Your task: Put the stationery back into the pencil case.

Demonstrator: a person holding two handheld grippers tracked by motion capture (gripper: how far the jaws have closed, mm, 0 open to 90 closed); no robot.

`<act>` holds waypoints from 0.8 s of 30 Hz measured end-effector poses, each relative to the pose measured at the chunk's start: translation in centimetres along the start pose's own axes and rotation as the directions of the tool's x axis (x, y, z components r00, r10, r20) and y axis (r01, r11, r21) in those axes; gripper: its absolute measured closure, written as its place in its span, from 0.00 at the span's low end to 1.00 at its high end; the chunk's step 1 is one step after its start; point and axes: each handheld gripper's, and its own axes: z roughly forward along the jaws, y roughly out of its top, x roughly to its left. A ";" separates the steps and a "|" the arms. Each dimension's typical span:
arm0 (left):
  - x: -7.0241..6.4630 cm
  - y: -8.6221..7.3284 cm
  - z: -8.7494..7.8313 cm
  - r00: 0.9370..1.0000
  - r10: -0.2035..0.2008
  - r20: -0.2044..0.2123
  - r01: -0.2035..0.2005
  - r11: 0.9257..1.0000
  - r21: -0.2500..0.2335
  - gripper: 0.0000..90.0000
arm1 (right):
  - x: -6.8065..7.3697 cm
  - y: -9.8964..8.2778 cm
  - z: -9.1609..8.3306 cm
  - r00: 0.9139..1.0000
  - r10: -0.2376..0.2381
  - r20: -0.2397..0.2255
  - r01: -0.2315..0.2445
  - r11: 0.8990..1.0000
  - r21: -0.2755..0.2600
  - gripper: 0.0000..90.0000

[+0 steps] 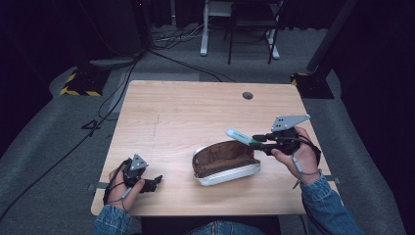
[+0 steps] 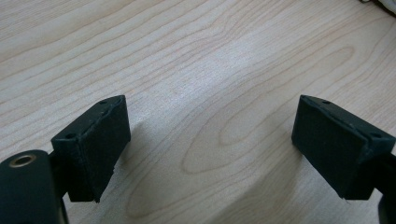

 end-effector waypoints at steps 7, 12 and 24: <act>0.0 0.1 0.0 1.000 0.002 0.002 -0.002 1.000 0.006 0.13 | 0.8 0.2 0.7 0.999 -0.019 -0.034 0.020 0.999 0.031 0.75; 0.0 0.1 0.1 1.000 0.003 0.004 -0.003 1.000 0.006 0.13 | 1.3 0.4 1.3 0.998 -0.033 -0.059 0.036 0.998 0.057 0.75; -0.1 0.1 0.1 1.000 0.000 0.005 0.000 1.000 0.005 0.13 | 2.4 0.6 2.9 0.992 -0.072 -0.105 0.084 0.990 0.113 0.75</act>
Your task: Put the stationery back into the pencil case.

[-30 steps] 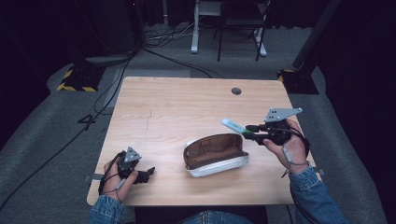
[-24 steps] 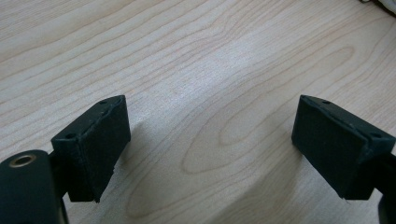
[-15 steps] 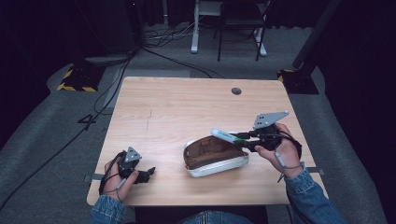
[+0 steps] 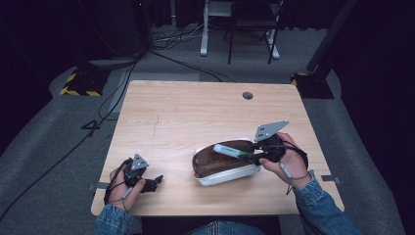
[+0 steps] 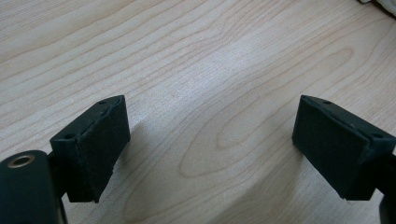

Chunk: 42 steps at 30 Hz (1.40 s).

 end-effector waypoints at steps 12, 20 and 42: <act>0.0 0.1 0.0 1.000 0.008 0.000 -0.008 1.000 0.001 0.12 | 0.2 0.1 1.6 0.998 -0.041 -0.050 0.044 0.997 0.058 0.75; 0.0 0.1 0.1 1.000 0.007 0.000 -0.007 1.000 -0.001 0.12 | 0.1 0.2 2.7 0.995 -0.068 -0.071 0.074 0.994 0.077 0.75; 0.0 0.1 0.1 1.000 0.008 0.000 -0.008 1.000 -0.001 0.12 | -1.2 -0.2 4.9 0.985 -0.146 -0.088 0.154 0.983 0.095 0.74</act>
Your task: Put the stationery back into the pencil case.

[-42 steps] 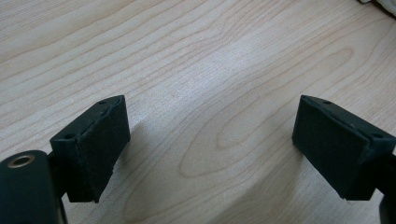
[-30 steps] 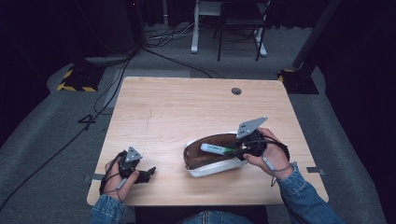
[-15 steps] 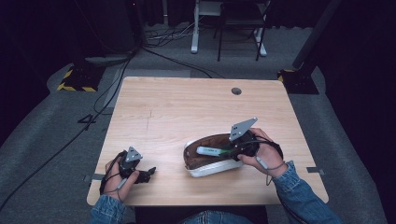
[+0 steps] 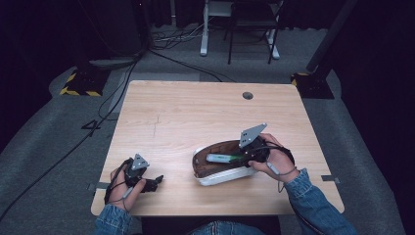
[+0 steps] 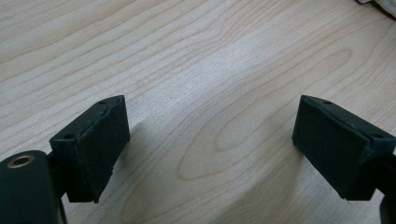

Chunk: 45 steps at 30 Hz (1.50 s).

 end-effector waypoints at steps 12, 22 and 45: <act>-0.1 0.0 0.0 1.000 -0.002 0.000 0.002 1.000 0.000 0.13 | -0.7 -0.5 0.0 0.996 0.006 0.084 -0.003 1.000 -0.029 0.43; -0.1 0.0 0.0 1.000 -0.003 0.000 0.003 1.000 0.000 0.12 | -1.1 -1.1 -1.7 0.991 0.082 0.102 -0.070 0.990 -0.120 0.38; 0.0 0.2 0.2 1.000 0.004 0.002 -0.004 1.000 0.004 0.10 | -4.1 -5.9 -6.6 0.940 0.265 0.216 -0.218 0.952 -0.217 0.24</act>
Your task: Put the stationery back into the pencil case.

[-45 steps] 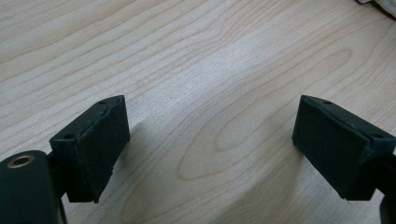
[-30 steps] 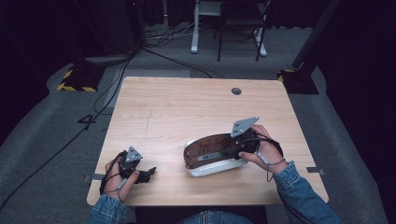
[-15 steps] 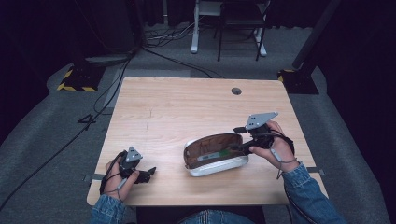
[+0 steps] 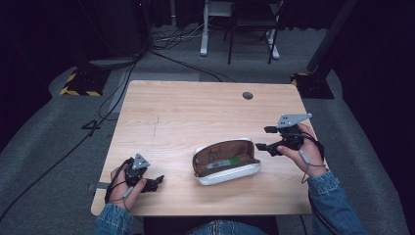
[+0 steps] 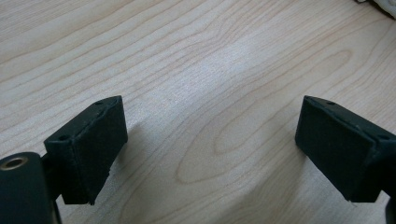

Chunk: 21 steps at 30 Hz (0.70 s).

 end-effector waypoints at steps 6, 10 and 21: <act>0.1 0.1 0.1 1.000 0.003 0.005 -0.003 1.000 0.008 0.08 | -2.0 -1.7 -1.2 0.996 0.060 0.068 -0.061 0.998 0.006 0.22; 0.1 0.1 0.1 1.000 0.003 0.005 -0.003 1.000 0.012 0.08 | -3.4 -3.1 -1.5 0.989 0.107 0.106 -0.109 0.994 0.009 0.21; 0.1 0.2 0.1 1.000 0.006 0.004 -0.006 1.000 0.012 0.07 | -6.9 -7.2 -0.3 0.961 0.208 0.183 -0.215 0.976 0.020 0.21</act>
